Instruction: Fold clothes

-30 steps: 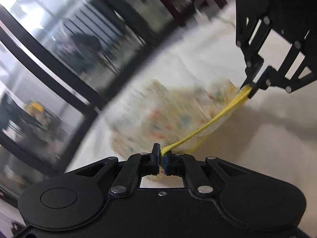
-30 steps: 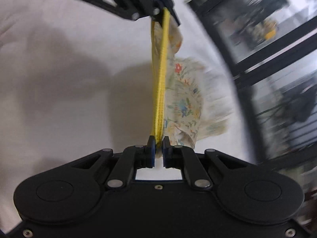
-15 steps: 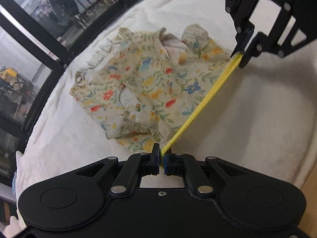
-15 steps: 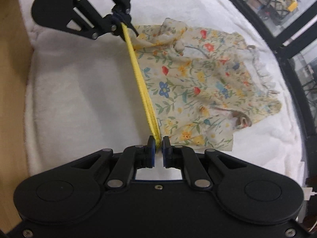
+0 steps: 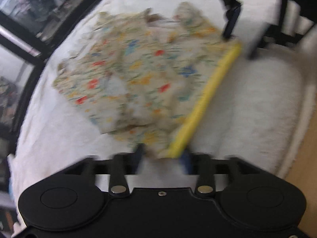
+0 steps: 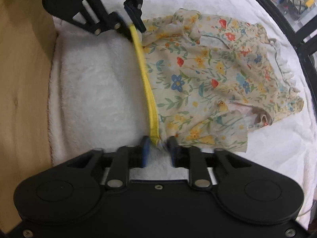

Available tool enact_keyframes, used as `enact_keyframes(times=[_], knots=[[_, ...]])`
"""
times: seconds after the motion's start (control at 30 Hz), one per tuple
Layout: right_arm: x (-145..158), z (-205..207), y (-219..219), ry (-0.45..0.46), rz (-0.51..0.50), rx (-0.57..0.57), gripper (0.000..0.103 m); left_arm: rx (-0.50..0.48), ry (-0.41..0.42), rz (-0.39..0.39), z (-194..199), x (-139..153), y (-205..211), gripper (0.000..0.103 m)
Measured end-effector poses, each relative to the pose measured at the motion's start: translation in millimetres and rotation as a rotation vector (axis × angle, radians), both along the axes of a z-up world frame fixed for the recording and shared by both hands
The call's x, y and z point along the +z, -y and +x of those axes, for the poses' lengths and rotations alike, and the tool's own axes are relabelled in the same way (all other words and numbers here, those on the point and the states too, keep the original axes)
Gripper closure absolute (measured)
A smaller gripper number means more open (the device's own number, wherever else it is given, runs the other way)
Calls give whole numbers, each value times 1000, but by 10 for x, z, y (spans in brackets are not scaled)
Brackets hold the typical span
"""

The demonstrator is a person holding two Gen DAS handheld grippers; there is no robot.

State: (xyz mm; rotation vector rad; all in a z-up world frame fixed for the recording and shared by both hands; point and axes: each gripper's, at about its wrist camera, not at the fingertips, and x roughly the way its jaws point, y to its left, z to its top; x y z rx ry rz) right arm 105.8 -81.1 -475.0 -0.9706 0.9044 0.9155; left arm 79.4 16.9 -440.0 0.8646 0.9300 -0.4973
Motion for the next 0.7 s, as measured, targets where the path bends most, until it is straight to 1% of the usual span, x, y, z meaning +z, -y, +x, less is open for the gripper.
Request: enact_keyframes(times=[0.03, 0.1, 0.13, 0.2, 0.3, 0.33, 0.4, 0.43, 0.5, 0.53, 0.57, 0.6, 0.67, 0.7], knots=[[23, -18, 16, -4, 5, 1, 42, 22, -9, -18, 26, 40, -34, 21], [74, -5, 37, -19, 21, 13, 33, 56, -26, -46, 64, 108, -90, 20], [97, -4, 39, -28, 19, 21, 31, 50, -33, -50, 60, 129, -106, 19], [135, -2, 28, -41, 8, 40, 31, 30, -50, -63, 46, 187, -148, 18], [303, -22, 56, -79, 20, 73, 31, 18, -110, -127, 18, 331, -194, 18], [384, -16, 72, -101, 36, 71, 31, 28, -129, -162, 28, 401, -214, 18], [549, 82, 98, -123, 90, 42, 31, 109, -130, -245, 142, 542, -292, 18], [631, 133, 122, -114, 121, 8, 31, 157, -122, -283, 199, 604, -332, 18], [792, 286, 199, -71, 191, -102, 31, 251, -104, -350, 318, 710, -407, 18], [834, 363, 250, -38, 226, -183, 31, 294, -92, -366, 373, 734, -434, 18], [860, 472, 313, -2, 263, -298, 31, 379, -72, -393, 469, 743, -462, 18], [839, 559, 357, 8, 282, -391, 31, 463, -53, -416, 566, 735, -480, 18], [744, 701, 415, -15, 308, -526, 31, 515, -34, -414, 643, 684, -435, 18], [680, 735, 433, -34, 325, -561, 34, 529, -21, -399, 684, 632, -374, 18]])
